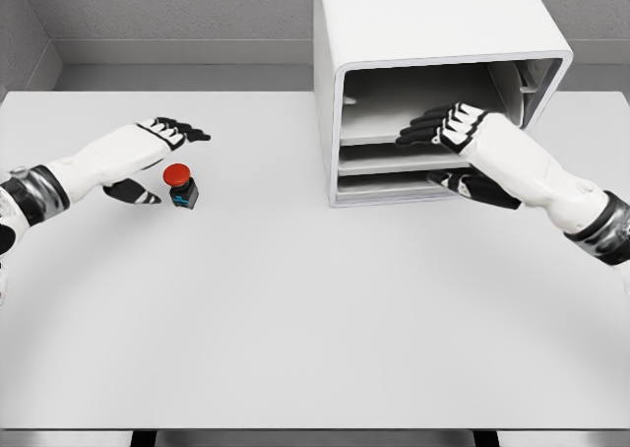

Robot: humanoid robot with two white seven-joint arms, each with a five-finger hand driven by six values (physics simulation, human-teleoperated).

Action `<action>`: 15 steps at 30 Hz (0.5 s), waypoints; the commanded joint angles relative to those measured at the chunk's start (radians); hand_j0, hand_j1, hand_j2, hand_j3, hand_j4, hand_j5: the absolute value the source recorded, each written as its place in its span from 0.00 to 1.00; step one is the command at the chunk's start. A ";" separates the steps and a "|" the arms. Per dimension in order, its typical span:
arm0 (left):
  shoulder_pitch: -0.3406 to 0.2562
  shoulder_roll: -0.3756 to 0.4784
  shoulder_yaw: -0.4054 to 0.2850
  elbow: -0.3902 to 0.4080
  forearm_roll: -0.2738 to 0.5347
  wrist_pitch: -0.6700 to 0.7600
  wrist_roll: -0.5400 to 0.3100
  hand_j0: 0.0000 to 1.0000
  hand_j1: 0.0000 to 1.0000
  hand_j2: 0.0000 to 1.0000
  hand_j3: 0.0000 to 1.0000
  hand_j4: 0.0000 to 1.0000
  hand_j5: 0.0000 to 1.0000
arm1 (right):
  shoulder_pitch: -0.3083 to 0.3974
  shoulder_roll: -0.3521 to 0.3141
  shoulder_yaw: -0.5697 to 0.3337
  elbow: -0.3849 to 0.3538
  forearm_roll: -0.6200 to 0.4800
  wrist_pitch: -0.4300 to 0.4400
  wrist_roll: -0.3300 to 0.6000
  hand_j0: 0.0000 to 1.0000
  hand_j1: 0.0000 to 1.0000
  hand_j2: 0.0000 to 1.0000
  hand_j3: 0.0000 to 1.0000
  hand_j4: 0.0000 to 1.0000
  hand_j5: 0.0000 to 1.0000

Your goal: Slide open multi-storey tabletop storage cabinets and put open load switch and slide close multi-storey tabletop storage cabinets

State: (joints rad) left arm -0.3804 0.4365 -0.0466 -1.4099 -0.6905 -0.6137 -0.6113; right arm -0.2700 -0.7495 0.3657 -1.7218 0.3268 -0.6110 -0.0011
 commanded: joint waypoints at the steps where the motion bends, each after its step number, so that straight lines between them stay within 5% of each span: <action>1: 0.000 -0.004 -0.013 0.015 0.006 0.003 0.000 1.00 1.00 1.00 1.00 1.00 1.00 | -0.002 0.010 0.004 0.005 -0.008 0.000 0.000 0.75 0.75 0.75 0.75 0.75 0.75; 10: -0.017 -0.019 -0.029 0.055 0.002 0.003 0.000 1.00 1.00 1.00 1.00 1.00 1.00 | -0.097 0.010 0.117 0.073 -0.020 0.000 0.000 0.76 0.76 0.76 0.76 0.76 0.76; 15: -0.021 -0.019 -0.030 0.069 0.003 0.003 0.000 0.89 0.89 0.89 0.89 0.89 0.89 | -0.130 0.012 0.131 0.136 -0.032 0.000 -0.002 0.76 0.76 0.76 0.76 0.76 0.76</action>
State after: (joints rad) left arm -0.4034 0.4172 -0.0755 -1.3473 -0.6939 -0.6137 -0.6114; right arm -0.4065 -0.7374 0.4908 -1.6121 0.3079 -0.6110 -0.0024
